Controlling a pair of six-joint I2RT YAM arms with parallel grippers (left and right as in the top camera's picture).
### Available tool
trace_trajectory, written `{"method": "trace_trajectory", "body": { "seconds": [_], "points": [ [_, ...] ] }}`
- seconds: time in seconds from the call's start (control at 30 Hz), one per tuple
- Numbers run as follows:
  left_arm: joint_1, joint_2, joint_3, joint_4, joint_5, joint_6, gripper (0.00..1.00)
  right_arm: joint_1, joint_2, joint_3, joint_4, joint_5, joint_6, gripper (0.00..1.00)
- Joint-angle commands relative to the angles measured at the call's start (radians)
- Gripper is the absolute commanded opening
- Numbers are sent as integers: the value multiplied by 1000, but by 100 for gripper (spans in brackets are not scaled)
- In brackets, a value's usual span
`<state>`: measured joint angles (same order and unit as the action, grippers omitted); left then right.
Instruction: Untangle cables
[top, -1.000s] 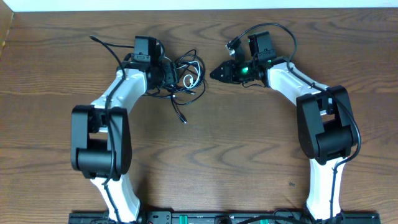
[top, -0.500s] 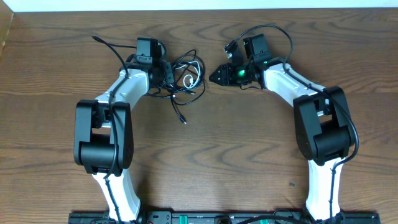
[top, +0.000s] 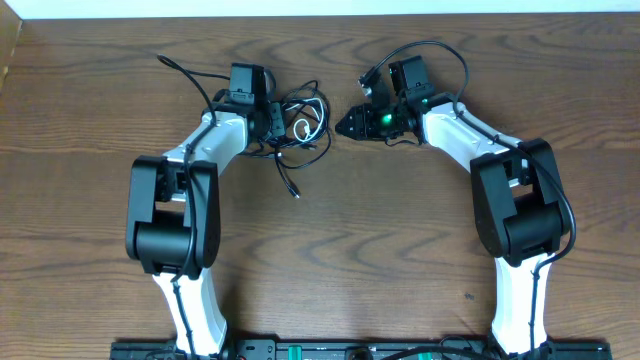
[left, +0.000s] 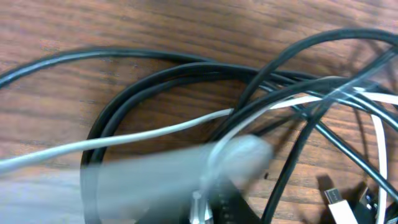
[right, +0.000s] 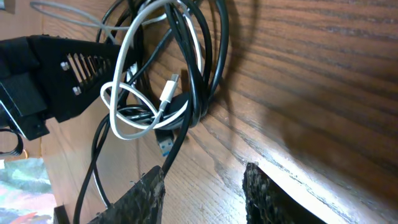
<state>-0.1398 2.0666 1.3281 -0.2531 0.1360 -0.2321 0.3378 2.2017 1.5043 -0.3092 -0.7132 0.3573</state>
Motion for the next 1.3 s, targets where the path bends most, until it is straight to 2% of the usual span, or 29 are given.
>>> {"method": "trace_trajectory", "body": {
  "seconds": [0.0,0.1,0.13,0.17,0.2,0.37,0.6,0.8,0.97,1.27],
  "points": [
    [-2,34,-2,-10,-25,7,8,5,-23,6,-2,-4,-14,40],
    [-1,13,-2,-19,-25,7,8,5,-23,6,-1,-6,-14,38],
    [-1,-5,-2,-29,-25,7,7,4,-24,7,0,-15,-14,33],
    [-1,-59,-2,-57,-20,7,7,5,-33,7,0,-32,-15,22],
    [-1,-87,-2,-71,-13,6,7,6,-43,7,2,-31,-17,21],
    [-2,-294,-2,-119,69,6,7,16,-142,7,2,13,-48,28],
    [-2,-496,-2,-141,229,-37,7,39,-264,7,2,29,-22,31],
    [-2,-557,-2,-142,299,-82,7,83,-269,7,5,29,-22,33],
    [-2,-566,-2,-145,299,-104,7,111,-269,7,19,-54,-136,42],
    [-2,-566,-2,-142,299,-146,7,116,-269,7,-34,-68,-207,55]
  ]
}}
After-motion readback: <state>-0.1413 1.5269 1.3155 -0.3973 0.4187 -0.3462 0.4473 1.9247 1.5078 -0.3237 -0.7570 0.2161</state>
